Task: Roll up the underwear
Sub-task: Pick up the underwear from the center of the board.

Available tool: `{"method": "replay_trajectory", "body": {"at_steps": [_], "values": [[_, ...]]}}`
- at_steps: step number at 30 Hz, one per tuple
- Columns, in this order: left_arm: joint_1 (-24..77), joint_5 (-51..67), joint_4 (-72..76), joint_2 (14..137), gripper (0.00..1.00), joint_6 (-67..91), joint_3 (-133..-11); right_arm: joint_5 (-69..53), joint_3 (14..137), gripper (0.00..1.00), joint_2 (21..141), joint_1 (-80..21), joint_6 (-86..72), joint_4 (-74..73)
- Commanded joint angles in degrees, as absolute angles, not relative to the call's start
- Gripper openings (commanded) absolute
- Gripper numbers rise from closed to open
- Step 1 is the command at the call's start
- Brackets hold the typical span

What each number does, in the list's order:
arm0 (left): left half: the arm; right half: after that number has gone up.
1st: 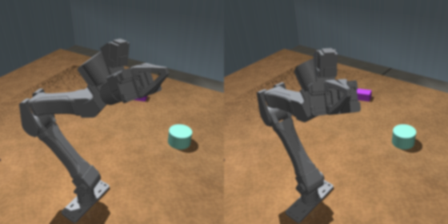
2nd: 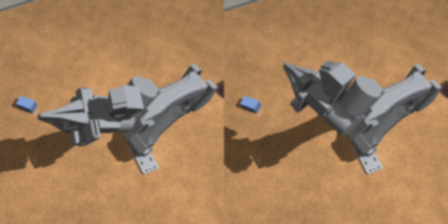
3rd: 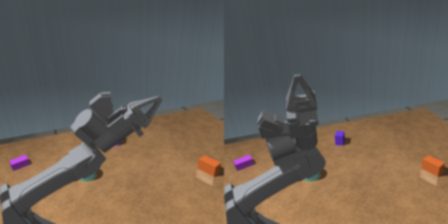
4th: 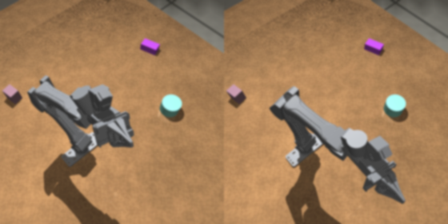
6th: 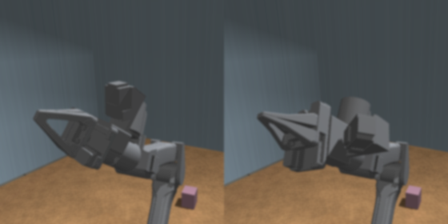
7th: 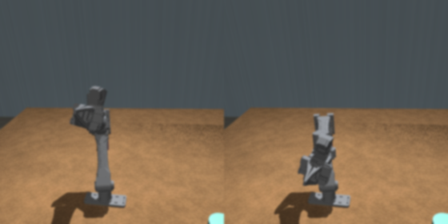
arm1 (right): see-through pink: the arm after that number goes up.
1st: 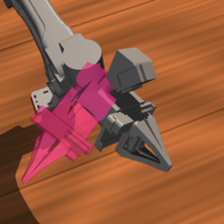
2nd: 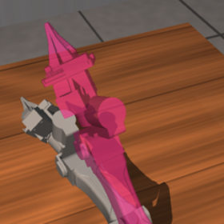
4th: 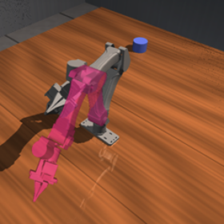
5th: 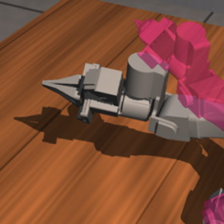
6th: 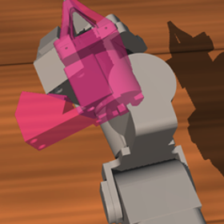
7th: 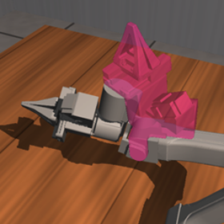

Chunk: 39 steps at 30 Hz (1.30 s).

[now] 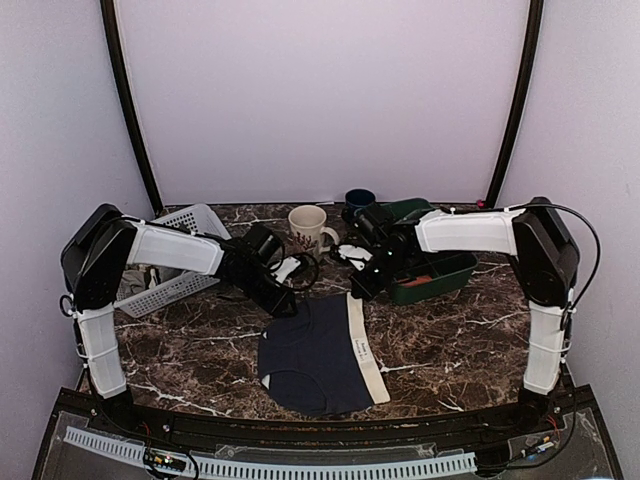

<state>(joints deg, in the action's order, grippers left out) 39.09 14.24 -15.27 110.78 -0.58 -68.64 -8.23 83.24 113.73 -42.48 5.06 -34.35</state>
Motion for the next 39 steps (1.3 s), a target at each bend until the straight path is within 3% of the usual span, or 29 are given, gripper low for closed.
{"method": "replay_trajectory", "body": {"at_steps": [1, 7, 16, 36, 39], "values": [[39.0, 11.0, -15.0, 111.5, 0.42, -2.4, -69.6, -10.6, 82.9, 0.0, 109.5, -42.6, 5.9, -32.3], [39.0, 15.8, -8.6, 108.6, 0.46, -4.3, -65.3, -15.9, 78.4, 0.0, 103.9, -43.2, 8.3, -28.9], [37.3, 28.2, 6.7, 105.0, 0.41, -8.4, -56.7, -17.2, 75.5, 0.0, 101.8, -46.3, 12.6, -28.3], [31.1, 44.6, 3.8, 109.3, 0.45, -12.3, -59.9, -14.9, 72.9, 0.0, 98.4, -48.5, 15.0, -28.7], [30.8, 45.0, 3.3, 110.4, 0.41, -12.4, -60.3, -14.8, 73.0, 0.0, 98.4, -48.7, 14.8, -28.8]]}}
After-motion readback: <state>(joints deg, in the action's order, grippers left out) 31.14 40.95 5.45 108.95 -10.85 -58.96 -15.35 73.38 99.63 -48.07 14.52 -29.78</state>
